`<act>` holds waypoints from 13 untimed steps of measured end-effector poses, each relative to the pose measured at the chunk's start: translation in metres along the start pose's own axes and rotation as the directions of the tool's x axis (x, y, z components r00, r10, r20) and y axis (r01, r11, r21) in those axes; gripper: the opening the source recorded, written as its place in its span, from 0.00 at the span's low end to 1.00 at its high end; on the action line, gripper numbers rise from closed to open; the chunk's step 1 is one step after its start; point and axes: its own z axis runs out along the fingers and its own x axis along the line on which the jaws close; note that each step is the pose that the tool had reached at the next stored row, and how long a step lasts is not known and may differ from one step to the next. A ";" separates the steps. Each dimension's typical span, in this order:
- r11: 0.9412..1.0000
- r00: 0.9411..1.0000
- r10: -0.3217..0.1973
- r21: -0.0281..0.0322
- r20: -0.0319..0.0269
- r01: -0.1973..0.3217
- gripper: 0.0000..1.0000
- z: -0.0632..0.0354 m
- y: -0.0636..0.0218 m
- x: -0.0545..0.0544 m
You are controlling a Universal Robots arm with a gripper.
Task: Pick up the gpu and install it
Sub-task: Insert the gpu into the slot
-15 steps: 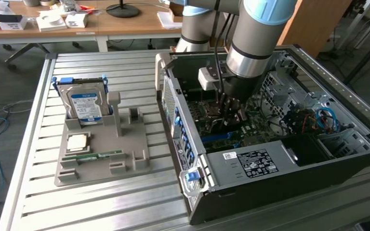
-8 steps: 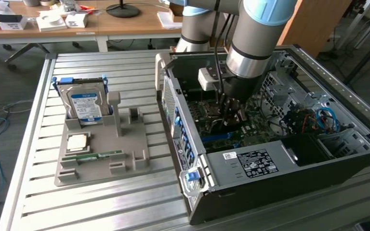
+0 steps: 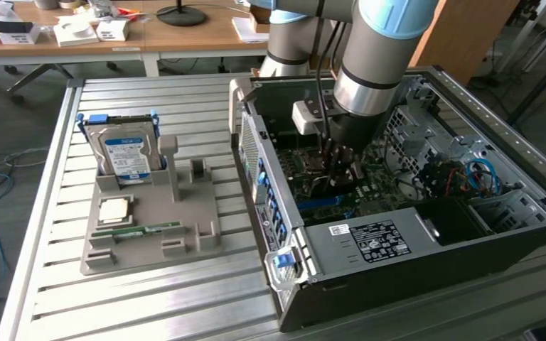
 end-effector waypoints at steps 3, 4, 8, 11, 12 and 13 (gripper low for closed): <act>1.000 1.000 0.000 0.000 0.000 0.000 0.26 0.0000 0.0000 0.000; 1.000 1.000 0.000 0.000 0.000 0.000 0.26 0.0000 0.0000 0.000; 1.000 1.000 0.000 0.000 0.000 0.000 0.26 0.0012 0.0000 0.000; 1.000 1.000 0.000 0.000 0.000 0.000 0.26 0.0021 0.0000 0.000; 1.000 1.000 0.000 0.000 0.000 0.000 0.26 0.0022 0.0000 0.000; 1.000 1.000 0.000 0.000 0.000 0.000 0.26 0.0022 0.0000 0.000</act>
